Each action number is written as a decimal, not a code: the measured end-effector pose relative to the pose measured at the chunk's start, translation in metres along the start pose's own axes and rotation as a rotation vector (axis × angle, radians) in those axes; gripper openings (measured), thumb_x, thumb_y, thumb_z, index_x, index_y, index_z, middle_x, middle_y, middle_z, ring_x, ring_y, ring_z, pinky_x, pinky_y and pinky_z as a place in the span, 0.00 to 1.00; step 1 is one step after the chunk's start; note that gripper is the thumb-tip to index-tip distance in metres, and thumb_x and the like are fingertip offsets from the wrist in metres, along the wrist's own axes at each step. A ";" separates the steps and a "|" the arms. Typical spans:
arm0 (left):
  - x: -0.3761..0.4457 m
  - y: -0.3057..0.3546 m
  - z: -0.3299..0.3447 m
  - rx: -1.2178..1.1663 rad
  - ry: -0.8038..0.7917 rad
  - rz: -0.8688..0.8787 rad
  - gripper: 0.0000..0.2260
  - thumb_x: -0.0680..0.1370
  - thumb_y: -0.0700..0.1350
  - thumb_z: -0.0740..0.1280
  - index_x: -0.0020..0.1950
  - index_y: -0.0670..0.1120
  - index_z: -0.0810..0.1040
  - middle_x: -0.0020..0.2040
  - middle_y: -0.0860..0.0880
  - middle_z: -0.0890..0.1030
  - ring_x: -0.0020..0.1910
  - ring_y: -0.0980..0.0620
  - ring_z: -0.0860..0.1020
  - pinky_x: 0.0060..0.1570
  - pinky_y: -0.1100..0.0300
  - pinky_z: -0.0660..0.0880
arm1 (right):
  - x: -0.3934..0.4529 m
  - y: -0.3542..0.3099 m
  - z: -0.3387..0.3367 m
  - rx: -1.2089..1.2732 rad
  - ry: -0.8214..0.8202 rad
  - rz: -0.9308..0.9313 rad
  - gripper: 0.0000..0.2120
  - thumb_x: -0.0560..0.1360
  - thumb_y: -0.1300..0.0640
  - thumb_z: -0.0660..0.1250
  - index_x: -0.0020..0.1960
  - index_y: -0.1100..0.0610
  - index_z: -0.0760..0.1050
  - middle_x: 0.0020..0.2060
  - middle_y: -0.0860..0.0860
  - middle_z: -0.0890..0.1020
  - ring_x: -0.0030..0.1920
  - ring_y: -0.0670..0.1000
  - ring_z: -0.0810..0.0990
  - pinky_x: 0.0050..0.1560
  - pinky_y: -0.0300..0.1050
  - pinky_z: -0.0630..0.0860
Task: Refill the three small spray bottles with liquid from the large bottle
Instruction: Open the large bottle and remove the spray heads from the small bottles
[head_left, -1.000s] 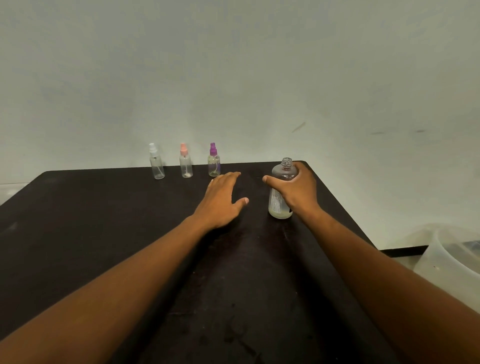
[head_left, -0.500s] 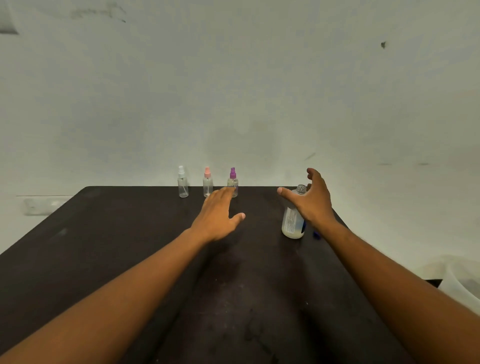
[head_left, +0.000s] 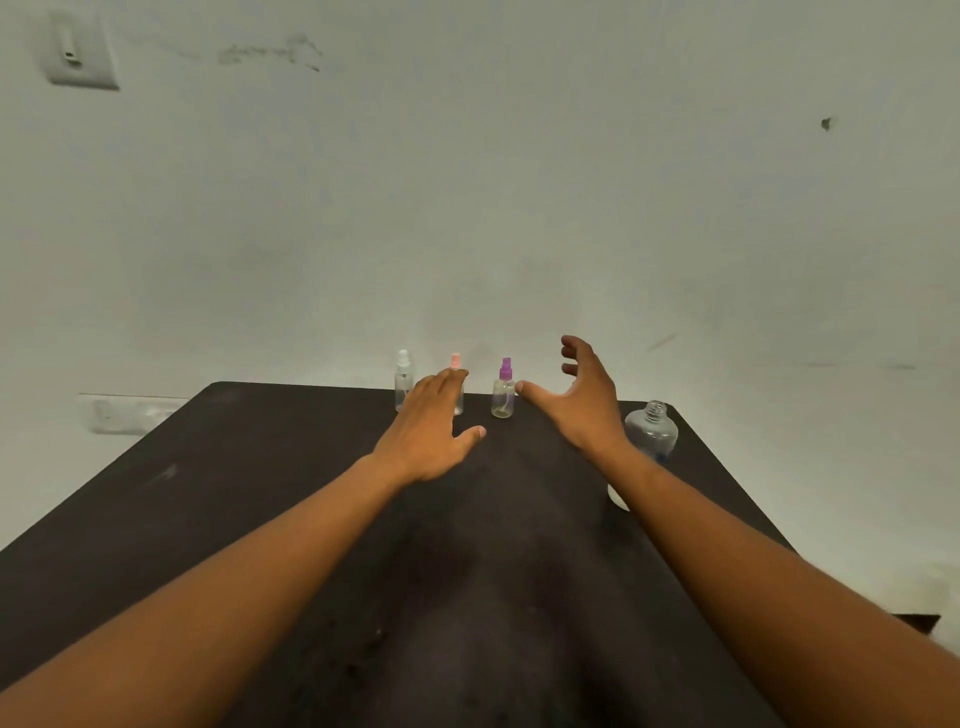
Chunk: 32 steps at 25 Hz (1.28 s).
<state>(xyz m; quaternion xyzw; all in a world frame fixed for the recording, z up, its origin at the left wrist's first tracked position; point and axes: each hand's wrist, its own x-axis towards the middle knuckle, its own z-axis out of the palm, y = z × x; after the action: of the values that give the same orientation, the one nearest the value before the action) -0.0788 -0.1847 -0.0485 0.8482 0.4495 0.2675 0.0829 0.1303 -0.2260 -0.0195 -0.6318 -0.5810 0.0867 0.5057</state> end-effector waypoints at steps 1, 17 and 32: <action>0.006 -0.006 0.000 -0.002 0.006 0.002 0.36 0.79 0.58 0.68 0.81 0.49 0.55 0.80 0.48 0.62 0.79 0.45 0.61 0.77 0.47 0.61 | 0.004 0.004 0.012 0.008 -0.013 0.021 0.41 0.71 0.45 0.78 0.78 0.52 0.63 0.74 0.51 0.72 0.69 0.52 0.75 0.64 0.46 0.74; 0.086 -0.076 0.054 -0.042 0.021 0.058 0.33 0.82 0.59 0.63 0.82 0.51 0.55 0.83 0.50 0.56 0.81 0.50 0.55 0.77 0.47 0.59 | 0.099 0.097 0.147 0.068 -0.052 0.317 0.39 0.71 0.52 0.80 0.76 0.57 0.65 0.68 0.54 0.76 0.66 0.55 0.77 0.66 0.49 0.76; 0.055 -0.031 0.006 -0.003 0.010 0.027 0.32 0.82 0.59 0.63 0.82 0.49 0.57 0.82 0.48 0.60 0.80 0.47 0.58 0.77 0.48 0.60 | 0.042 0.059 0.113 0.192 -0.101 0.245 0.16 0.74 0.53 0.77 0.59 0.55 0.78 0.50 0.51 0.82 0.50 0.51 0.83 0.56 0.52 0.84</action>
<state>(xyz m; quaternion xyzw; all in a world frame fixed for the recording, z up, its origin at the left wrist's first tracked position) -0.0731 -0.1216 -0.0446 0.8529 0.4378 0.2735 0.0785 0.1023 -0.1199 -0.0964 -0.6415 -0.5133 0.2343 0.5197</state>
